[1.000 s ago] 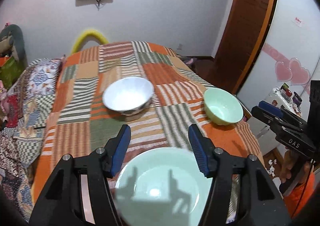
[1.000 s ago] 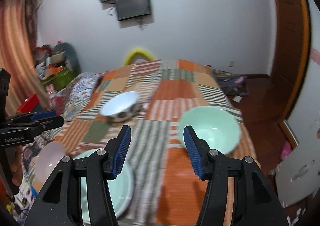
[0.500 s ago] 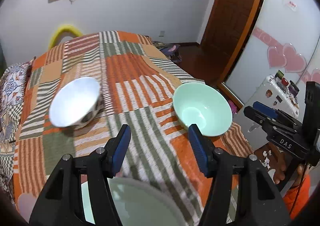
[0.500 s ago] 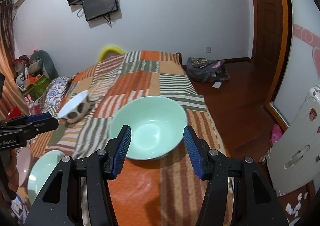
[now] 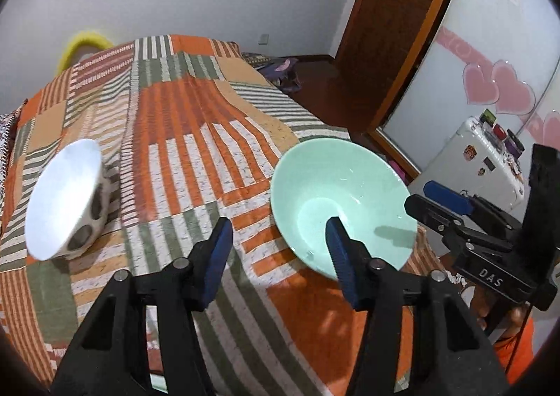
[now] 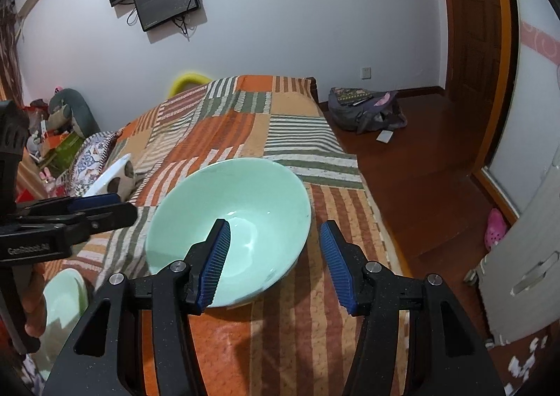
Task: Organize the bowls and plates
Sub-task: 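Move the left tool to the mint green bowl and grasp its rim, then lift the mint green bowl with the left tool toward the stack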
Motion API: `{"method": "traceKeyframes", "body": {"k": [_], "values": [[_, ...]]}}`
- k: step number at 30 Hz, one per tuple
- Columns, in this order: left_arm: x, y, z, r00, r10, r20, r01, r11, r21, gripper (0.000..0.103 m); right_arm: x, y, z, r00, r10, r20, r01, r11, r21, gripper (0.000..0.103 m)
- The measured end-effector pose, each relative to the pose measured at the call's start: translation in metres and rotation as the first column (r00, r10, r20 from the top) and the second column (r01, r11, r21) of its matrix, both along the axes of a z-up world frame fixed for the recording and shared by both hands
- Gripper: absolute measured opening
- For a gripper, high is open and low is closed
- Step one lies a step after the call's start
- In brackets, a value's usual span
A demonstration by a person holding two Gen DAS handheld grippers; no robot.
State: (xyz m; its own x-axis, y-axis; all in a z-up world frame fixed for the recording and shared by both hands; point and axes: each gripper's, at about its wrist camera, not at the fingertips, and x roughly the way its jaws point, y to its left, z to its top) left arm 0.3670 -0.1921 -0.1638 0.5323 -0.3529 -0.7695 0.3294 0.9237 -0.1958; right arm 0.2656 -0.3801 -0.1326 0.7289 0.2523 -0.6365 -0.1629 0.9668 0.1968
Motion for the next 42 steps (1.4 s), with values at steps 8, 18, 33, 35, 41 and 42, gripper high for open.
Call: {"method": "traceKeyframes", "body": {"k": [8, 18, 33, 35, 41, 42], "values": [[0.021, -0.014, -0.024, 0.997, -0.009, -0.074, 0.009, 1.000, -0.002, 0.033, 0.015, -0.005, -0.012, 0.999, -0.010, -0.042, 0.009, 1.000, -0.013, 0.032], [0.025, -0.023, -0.038, 0.994, -0.033, -0.102, 0.034, 0.999, 0.008, 0.024, 0.024, -0.004, -0.027, 0.995, 0.007, -0.096, -0.007, 1.000, 0.009, 0.022], [0.011, -0.017, -0.024, 0.996, -0.021, -0.091, 0.021, 1.000, 0.001, 0.020, 0.013, 0.006, -0.012, 0.999, 0.018, -0.041, -0.020, 0.999, -0.035, 0.019], [0.004, -0.014, -0.016, 0.998, -0.012, -0.059, 0.013, 1.000, 0.010, 0.020, 0.010, 0.011, -0.006, 0.999, 0.025, -0.029, -0.026, 0.999, -0.042, 0.019], [-0.017, 0.009, 0.011, 1.000, 0.012, -0.015, -0.012, 1.000, -0.022, 0.020, -0.004, 0.026, 0.013, 0.998, 0.067, 0.003, -0.067, 0.997, -0.050, 0.019], [-0.021, 0.014, 0.016, 1.000, 0.015, -0.009, -0.015, 0.999, -0.028, 0.020, -0.008, 0.030, 0.016, 0.997, 0.075, 0.007, -0.074, 0.996, -0.051, 0.019]]}}
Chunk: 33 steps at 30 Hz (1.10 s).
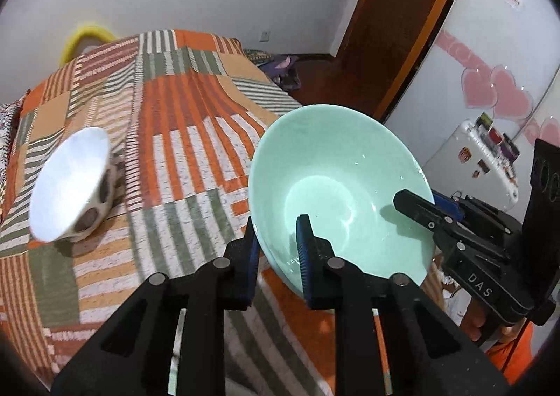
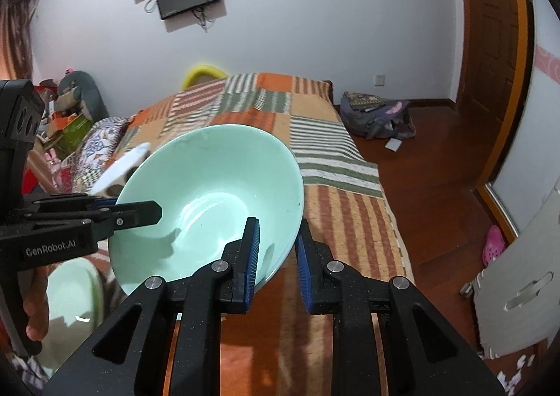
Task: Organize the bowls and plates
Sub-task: 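Lift the mint green bowl with the left tool toward the stack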
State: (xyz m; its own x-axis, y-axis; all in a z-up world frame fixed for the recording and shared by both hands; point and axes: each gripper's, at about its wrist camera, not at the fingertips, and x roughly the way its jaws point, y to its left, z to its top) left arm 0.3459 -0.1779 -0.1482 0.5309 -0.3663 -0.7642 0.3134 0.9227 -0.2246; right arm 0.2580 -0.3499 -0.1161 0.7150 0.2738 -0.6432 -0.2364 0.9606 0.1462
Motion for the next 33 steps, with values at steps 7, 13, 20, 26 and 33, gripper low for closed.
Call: {"method": "traceKeyframes", "body": {"k": [7, 13, 20, 26, 33], "values": [[-0.042, 0.038, 0.040, 0.996, 0.020, 0.089, -0.018, 1.000, -0.021, 0.018, -0.022, 0.030, 0.025, 0.998, 0.053, 0.043, -0.054, 0.999, 0.011, 0.019], [-0.076, 0.076, 0.066, 0.991, 0.056, 0.122, -0.053, 0.998, -0.024, 0.018, -0.036, 0.061, 0.037, 0.992, 0.113, 0.062, -0.114, 0.993, 0.022, 0.018], [-0.112, 0.128, 0.081, 0.982, 0.116, 0.147, -0.115, 0.993, -0.010, 0.018, -0.045, 0.102, 0.044, 0.980, 0.182, 0.082, -0.186, 0.981, 0.045, 0.018], [-0.143, 0.175, 0.090, 0.968, 0.187, 0.167, -0.189, 0.982, 0.001, 0.018, -0.057, 0.145, 0.050, 0.962, 0.253, 0.100, -0.259, 0.965, 0.052, 0.018], [-0.178, 0.226, 0.092, 0.952, 0.262, 0.162, -0.266, 0.964, 0.006, 0.018, -0.070, 0.194, 0.048, 0.935, 0.339, 0.099, -0.344, 0.938, 0.037, 0.018]]}}
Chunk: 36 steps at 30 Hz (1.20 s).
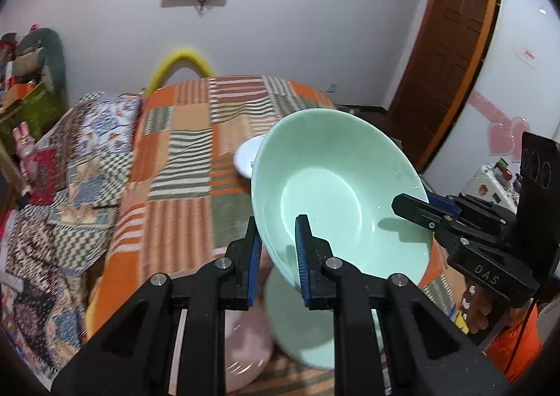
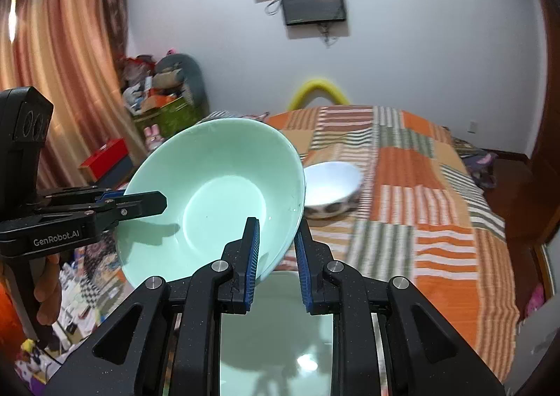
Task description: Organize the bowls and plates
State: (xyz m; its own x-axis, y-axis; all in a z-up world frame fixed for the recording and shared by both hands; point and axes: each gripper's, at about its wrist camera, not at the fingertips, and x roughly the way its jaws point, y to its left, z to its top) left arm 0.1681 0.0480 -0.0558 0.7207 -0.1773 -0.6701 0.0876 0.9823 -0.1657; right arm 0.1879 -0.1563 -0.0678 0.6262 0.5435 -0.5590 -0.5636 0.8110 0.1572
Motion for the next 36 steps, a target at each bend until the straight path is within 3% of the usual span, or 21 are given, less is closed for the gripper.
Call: {"method": "traceKeyframes", "body": {"k": [12, 19, 36], "values": [[-0.046, 0.066, -0.025, 0.995, 0.093, -0.041, -0.091, 0.995, 0.038, 0.018, -0.016, 0.069, -0.023, 0.992, 0.115, -0.059, -0.117, 0.993, -0.035, 0.018], [-0.056, 0.095, -0.055, 0.986, 0.139, -0.091, -0.139, 0.990, 0.001, 0.018, -0.025, 0.097, -0.045, 0.983, 0.147, -0.114, -0.154, 0.986, -0.059, 0.019], [-0.055, 0.113, -0.120, 0.967, 0.158, -0.201, -0.162, 0.987, -0.004, 0.018, -0.030, 0.122, -0.087, 0.963, 0.156, -0.221, -0.186, 0.974, -0.127, 0.019]]}}
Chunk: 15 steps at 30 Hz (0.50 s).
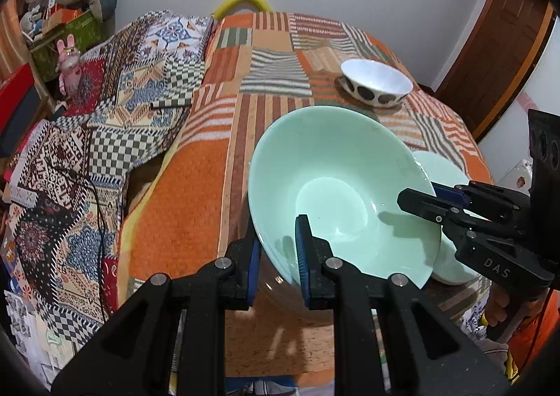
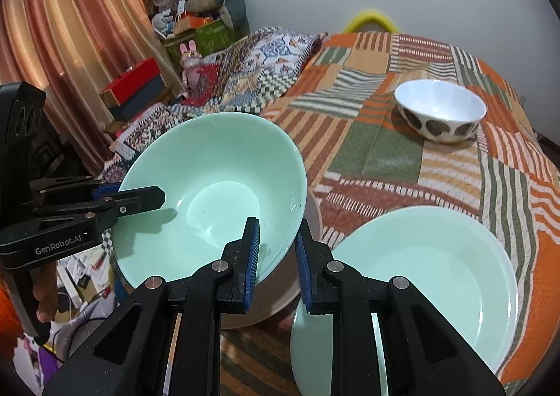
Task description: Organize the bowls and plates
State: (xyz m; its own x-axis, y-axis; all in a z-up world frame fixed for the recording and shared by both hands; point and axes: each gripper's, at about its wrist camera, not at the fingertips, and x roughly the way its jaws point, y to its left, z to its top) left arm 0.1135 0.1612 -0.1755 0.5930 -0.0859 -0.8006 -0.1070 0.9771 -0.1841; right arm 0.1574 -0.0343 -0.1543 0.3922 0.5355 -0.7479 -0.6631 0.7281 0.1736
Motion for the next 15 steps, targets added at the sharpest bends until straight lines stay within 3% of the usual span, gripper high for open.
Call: {"method": "traceKeyframes", "body": {"k": [15], "values": [[0.003, -0.004, -0.029, 0.998, -0.016, -0.064, 0.016, 1.000, 0.006, 0.018, -0.001, 0.006, -0.015, 1.000, 0.014, 0.000, -0.014, 0.997, -0.078, 0.018]]}}
